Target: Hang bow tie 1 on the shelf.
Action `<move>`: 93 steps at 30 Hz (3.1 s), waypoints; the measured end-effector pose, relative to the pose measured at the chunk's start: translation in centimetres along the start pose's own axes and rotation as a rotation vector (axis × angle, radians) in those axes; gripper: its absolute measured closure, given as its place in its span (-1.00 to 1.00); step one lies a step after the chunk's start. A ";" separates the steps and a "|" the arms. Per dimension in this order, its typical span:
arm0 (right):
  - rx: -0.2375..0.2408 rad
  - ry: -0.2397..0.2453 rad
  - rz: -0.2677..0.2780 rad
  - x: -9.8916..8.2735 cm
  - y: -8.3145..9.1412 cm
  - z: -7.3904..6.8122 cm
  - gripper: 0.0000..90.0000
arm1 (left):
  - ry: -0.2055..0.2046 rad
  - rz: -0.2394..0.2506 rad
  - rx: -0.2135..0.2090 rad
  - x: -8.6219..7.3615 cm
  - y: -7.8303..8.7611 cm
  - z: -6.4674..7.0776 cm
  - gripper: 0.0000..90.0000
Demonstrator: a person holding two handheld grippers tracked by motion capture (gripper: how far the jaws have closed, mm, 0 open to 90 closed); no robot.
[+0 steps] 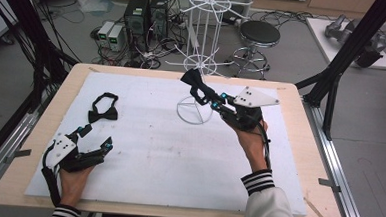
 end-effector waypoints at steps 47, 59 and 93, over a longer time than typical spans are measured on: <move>-0.057 -0.285 0.021 -2.3 -1.5 2.7 0.78 | 0.000 0.000 0.000 0.0 0.0 0.0 -0.67; -0.064 -0.302 -0.029 -3.4 -2.5 2.9 0.77 | 0.003 0.002 -0.001 0.0 0.0 0.0 -0.67; -0.119 -0.193 -0.165 -5.1 -0.9 1.9 -0.79 | -0.001 -0.001 -0.001 0.0 0.0 0.0 -0.67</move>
Point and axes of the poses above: each handheld gripper's, and its own axes: y roughly backward along the jaws, x roughly out of its top, z roughly to its right, the point moved 4 cm from there along -y, roughly forward along the jaws, and after that the axes turned 7 degrees about z, right-handed, at the moved point
